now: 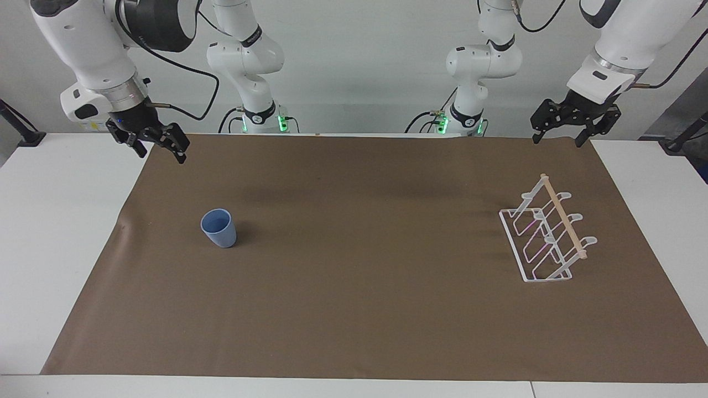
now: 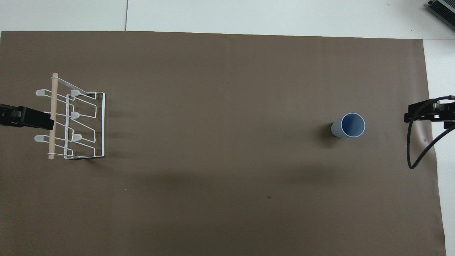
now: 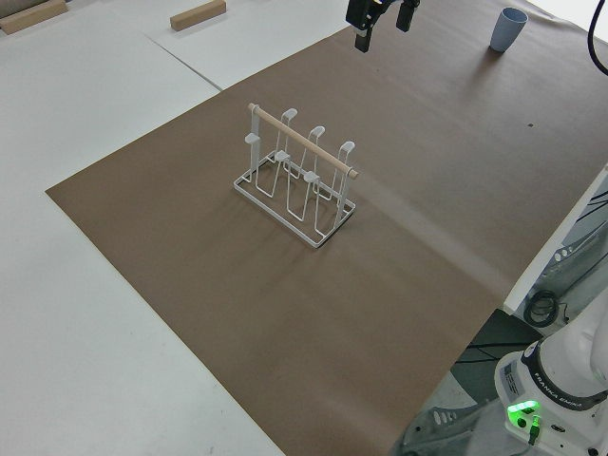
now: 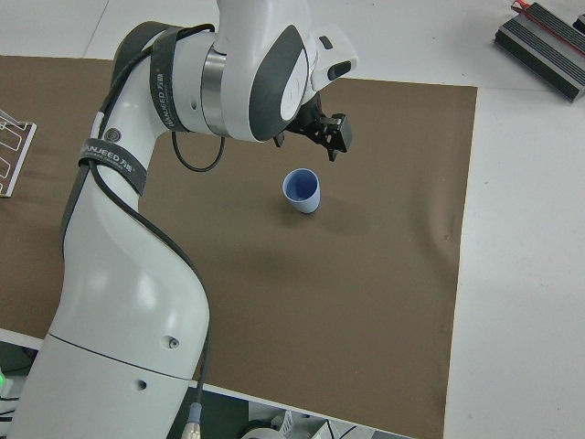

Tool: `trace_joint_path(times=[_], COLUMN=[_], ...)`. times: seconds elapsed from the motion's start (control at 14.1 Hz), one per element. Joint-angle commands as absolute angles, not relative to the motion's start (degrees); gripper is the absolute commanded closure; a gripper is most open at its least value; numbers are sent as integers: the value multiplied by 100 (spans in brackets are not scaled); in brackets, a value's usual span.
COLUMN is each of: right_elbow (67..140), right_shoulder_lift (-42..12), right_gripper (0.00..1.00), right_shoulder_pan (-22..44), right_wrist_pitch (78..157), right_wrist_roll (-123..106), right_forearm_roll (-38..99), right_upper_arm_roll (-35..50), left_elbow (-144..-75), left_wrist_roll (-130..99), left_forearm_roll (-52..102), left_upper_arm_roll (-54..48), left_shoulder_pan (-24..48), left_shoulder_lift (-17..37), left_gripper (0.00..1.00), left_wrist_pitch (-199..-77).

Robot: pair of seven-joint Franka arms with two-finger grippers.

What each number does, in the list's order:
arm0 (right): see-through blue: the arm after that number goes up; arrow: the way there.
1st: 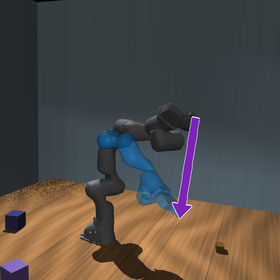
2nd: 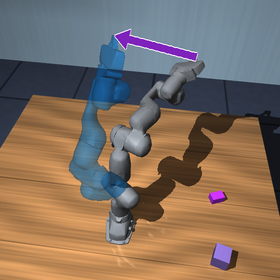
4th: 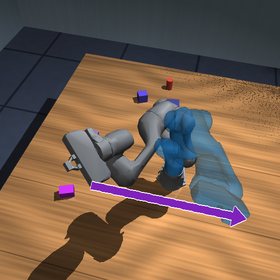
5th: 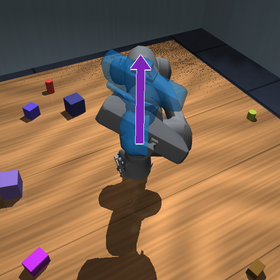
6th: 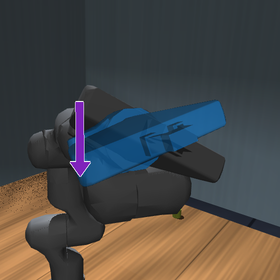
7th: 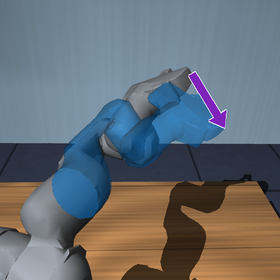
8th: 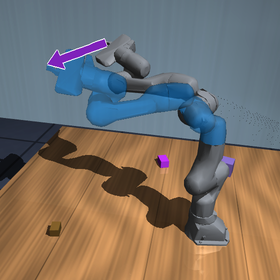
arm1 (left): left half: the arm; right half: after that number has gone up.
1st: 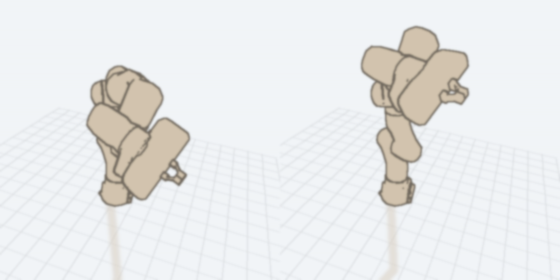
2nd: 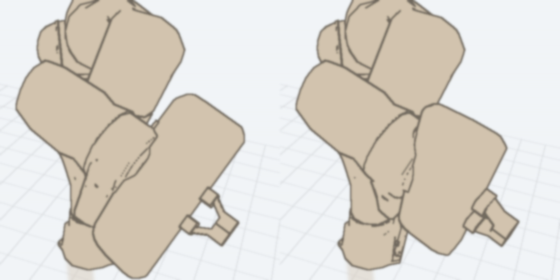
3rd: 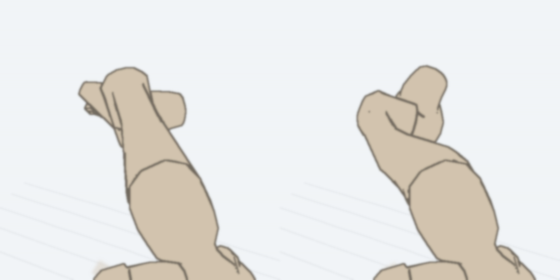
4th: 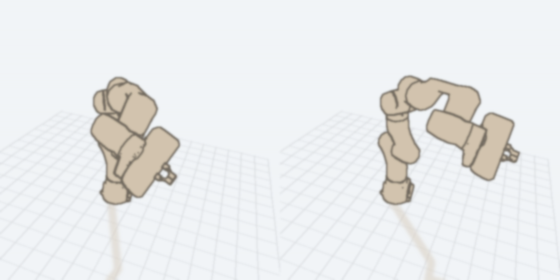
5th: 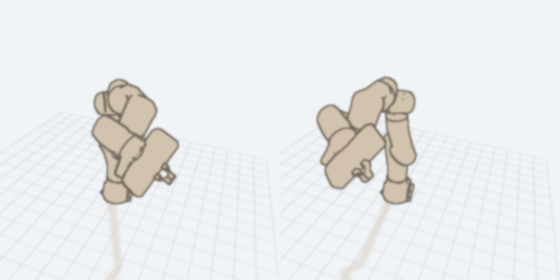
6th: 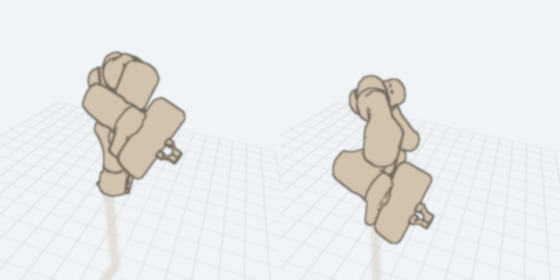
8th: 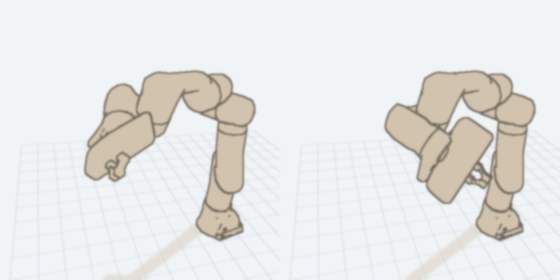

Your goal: Hang cup on cup holder

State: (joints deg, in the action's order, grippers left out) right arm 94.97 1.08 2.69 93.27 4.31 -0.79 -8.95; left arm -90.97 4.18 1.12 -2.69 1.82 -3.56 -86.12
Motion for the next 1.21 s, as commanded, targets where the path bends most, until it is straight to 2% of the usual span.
trace_joint_path(times=[0.0, 0.14, 0.78, 1.14], right_elbow=[9659, 9650, 9729, 10265], right_shoulder_lift=[229, 229, 281, 509], right_gripper=[0, 0, 0, 0], right_shoulder_pan=[264, 264, 325, 334], right_wrist_pitch=[9422, 9431, 9422, 9720], right_wrist_roll=[308, 325, 264, 97], right_forearm_roll=[35, 35, 35, 35], right_upper_arm_roll=[-905, -905, -870, -879], left_elbow=[-9387, -9369, -9369, -9474], left_wrist_roll=[413, 413, 404, 439], left_forearm_roll=[167, 167, 150, 158], left_upper_arm_roll=[-334, -579, -571, -571], left_shoulder_pan=[27, -184, -132, -193], left_shoulder_lift=[-580, -571, -536, -589], left_gripper=[0, 0, 0, 0], left_wrist_pitch=[-8832, -8894, -8868, -8842])
